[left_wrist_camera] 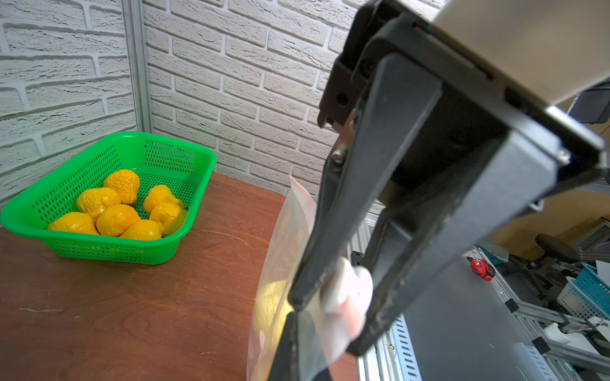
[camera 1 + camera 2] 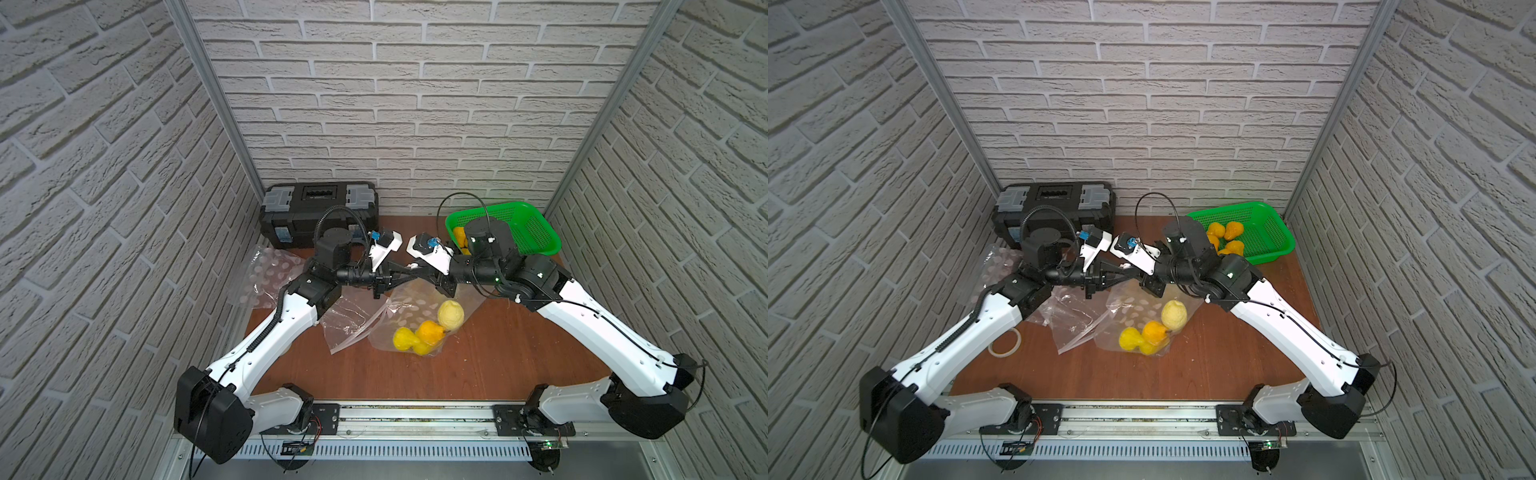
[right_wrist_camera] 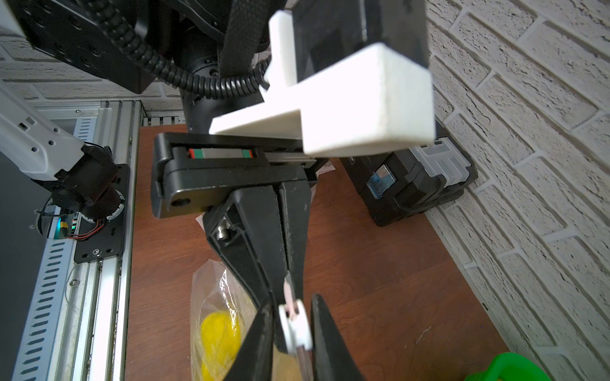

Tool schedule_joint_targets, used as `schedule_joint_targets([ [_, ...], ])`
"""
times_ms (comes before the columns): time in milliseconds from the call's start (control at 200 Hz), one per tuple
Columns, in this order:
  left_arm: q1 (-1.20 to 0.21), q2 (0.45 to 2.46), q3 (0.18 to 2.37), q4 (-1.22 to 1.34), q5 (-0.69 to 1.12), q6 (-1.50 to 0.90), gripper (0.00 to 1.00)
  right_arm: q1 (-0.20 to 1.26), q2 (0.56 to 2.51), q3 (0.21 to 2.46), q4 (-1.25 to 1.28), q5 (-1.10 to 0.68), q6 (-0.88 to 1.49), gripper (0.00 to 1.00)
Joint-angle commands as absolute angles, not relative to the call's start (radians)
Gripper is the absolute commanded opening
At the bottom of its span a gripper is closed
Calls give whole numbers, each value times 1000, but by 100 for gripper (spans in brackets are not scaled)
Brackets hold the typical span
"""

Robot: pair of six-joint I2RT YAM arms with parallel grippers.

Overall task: Open the zip-top bag and take out the pear
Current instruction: Unzip the zipper on the zipper food storage bag.

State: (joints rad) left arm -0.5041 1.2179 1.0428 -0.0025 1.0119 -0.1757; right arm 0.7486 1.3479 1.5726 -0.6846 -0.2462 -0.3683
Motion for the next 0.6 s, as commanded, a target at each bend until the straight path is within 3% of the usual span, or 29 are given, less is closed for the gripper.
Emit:
schedule_joint_targets([
  [0,-496,1197,1067,20,1032,-152,0,747,1315,1591,-647,-235,-346,23],
  [340,-496,1198,1066,17,1035,-154,0,747,1307,1587,-630,-252,-330,23],
  [515,-496,1190,1069,17,1022,-158,0,747,1318,1597,-655,-259,-340,10],
  [600,-496,1170,1070,23,999,-161,19,747,1317,1595,-659,-250,-346,9],
])
